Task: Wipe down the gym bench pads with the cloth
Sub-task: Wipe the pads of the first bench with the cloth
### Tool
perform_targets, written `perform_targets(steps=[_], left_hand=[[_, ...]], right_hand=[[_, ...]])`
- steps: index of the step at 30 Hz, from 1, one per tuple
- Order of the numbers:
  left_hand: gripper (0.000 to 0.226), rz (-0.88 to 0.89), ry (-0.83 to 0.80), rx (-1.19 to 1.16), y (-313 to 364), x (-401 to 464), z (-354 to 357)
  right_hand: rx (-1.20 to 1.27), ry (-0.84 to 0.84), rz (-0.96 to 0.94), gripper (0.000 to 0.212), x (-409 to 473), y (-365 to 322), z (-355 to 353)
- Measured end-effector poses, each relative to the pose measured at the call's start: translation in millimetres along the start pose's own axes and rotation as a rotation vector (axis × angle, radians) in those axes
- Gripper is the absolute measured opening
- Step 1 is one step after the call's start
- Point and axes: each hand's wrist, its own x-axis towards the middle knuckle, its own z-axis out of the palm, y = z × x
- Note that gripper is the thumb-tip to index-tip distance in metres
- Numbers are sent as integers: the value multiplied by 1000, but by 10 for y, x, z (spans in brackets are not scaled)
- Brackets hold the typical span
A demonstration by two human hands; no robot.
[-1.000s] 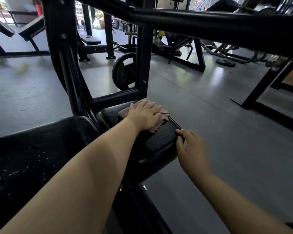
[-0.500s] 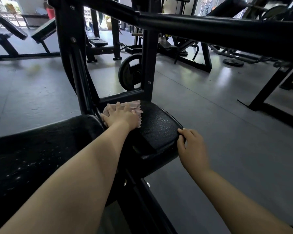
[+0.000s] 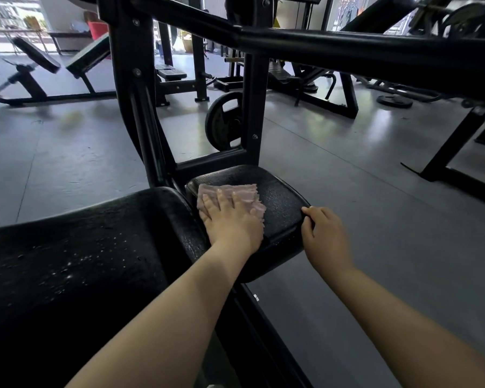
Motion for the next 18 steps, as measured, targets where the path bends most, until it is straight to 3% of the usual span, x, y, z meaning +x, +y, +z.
perform_targets(steps=[11,18], left_hand=[[65,204,54,166,3,-429,163],[66,71,-98,107,53,151,-46]], right_hand=[[-23,27,-12,24,1,13,10],[3,42,-20,26,2,41,37]])
